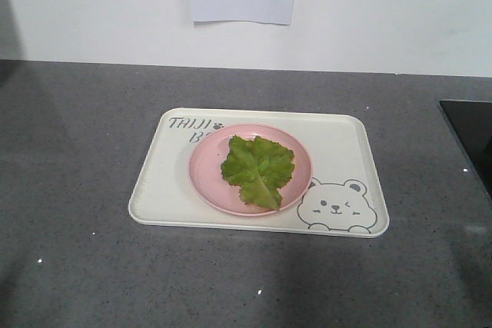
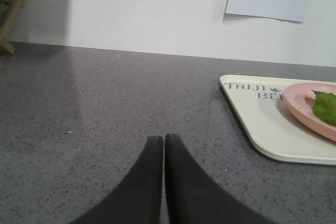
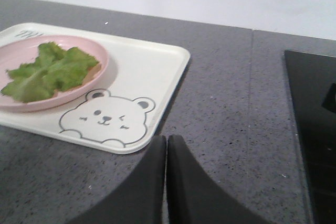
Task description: Transfer vegetables to tray and serve
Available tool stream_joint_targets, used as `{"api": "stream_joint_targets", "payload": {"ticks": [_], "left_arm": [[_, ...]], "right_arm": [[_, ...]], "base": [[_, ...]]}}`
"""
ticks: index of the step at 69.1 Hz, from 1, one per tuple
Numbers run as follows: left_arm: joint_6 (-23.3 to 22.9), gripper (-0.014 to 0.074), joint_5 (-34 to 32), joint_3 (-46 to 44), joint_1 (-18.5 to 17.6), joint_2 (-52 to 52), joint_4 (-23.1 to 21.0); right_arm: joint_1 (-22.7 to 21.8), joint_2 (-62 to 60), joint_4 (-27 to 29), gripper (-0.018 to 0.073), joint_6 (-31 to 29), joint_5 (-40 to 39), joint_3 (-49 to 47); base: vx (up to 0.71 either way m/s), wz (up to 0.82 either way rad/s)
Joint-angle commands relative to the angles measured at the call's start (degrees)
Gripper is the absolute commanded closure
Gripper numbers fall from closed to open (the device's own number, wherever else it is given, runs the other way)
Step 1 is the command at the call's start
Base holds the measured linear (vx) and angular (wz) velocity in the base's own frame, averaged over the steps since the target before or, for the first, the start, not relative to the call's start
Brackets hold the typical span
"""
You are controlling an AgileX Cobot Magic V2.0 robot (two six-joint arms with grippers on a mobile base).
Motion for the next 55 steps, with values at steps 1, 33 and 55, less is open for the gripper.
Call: {"api": "stream_joint_targets", "payload": {"ticks": [1,33,55], "left_arm": [[-0.43,0.0602,-4.72,1.19,-0.07,0.55,0.0],[-0.43,0.0602,-4.72,1.19,-0.07,0.55,0.0],[-0.43,0.0603,-4.72,1.19,-0.07,0.49,0.0]], "right_arm": [[-0.04,-2.01,-9.64,0.0565,11.4,-8.1,1.31],[-7.46,-15.17,-15.97,0.0561,21.84,-19.58,15.09],[-7.57,-15.23,-15.3,0.0561,22.09,-18.48,14.74]], "base": [[0.0,0.0],[0.0,0.0],[0.0,0.0]]}}
